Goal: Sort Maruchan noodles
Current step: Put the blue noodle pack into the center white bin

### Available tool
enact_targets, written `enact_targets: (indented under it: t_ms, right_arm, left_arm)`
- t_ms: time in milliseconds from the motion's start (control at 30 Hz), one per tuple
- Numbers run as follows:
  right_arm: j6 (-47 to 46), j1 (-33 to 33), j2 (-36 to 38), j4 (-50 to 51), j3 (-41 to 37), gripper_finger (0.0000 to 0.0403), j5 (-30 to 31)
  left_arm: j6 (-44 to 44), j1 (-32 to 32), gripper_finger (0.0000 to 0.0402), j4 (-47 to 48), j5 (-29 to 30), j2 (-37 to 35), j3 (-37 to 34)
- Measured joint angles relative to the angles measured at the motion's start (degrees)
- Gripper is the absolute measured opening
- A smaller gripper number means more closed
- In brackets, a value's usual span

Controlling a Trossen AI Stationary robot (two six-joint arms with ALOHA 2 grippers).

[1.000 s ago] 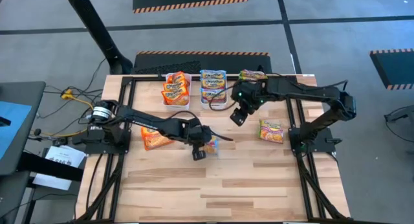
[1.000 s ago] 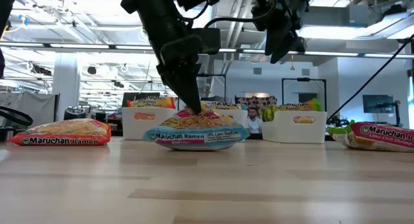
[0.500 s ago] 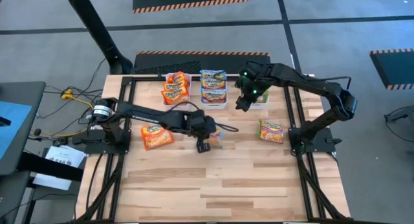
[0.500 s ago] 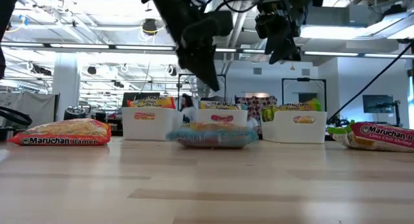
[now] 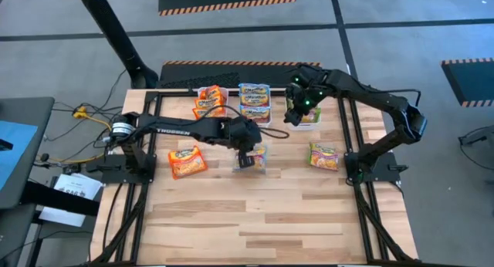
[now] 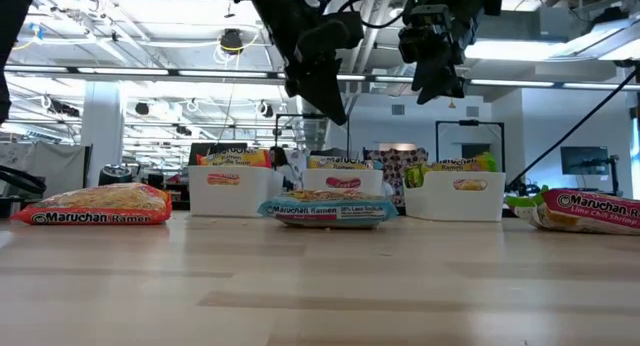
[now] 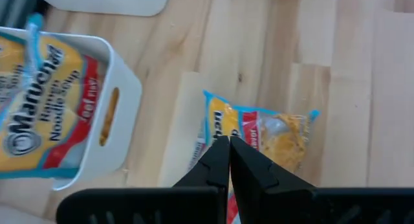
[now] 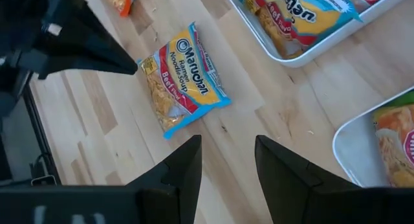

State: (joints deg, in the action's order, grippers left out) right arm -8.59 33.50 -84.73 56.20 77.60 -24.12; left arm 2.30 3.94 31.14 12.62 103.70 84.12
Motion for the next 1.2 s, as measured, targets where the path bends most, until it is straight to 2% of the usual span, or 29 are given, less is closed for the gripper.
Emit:
enact_targets:
  t_ms: [100, 333, 433, 567, 800, 967, 1200]
  right_arm:
    - [0.7, -0.1, 0.0, -0.1, 0.0, 0.0169, 0.0]
    - [4.4, -1.3, 0.0, -0.1, 0.0, 0.0199, 0.0]
    - [4.8, -2.1, 0.0, -0.3, 0.0, 0.0219, 0.0]
    - [4.2, -3.2, 0.0, -1.0, 0.0, 0.0234, 0.0]
    - [0.7, -7.0, -2.3, -2.4, -0.1, 0.0235, 0.3]
    - [0.9, -10.8, -6.6, -6.9, -0.1, 0.0235, 0.4]
    - [1.3, -14.9, -10.7, -14.8, -0.1, 0.0235, 0.2]
  left_arm:
    - [0.8, 1.8, 0.0000, 0.0, -4.9, 0.0, 0.0]
    - [10.6, 6.2, 0.0021, 4.0, -18.5, 0.0, 3.3]
    - [11.0, 6.9, 0.0024, 7.5, -20.3, 0.0, 6.0]
    - [9.1, 6.2, 0.0024, 13.6, -17.1, 0.0, 12.4]
    - [7.3, 3.9, 0.0025, 22.8, -10.4, -2.2, 22.6]
    - [8.2, 3.1, 0.0025, 23.5, -9.6, -8.4, 23.0]
    - [9.8, 1.8, 0.0025, 26.3, -1.1, -16.1, 22.7]
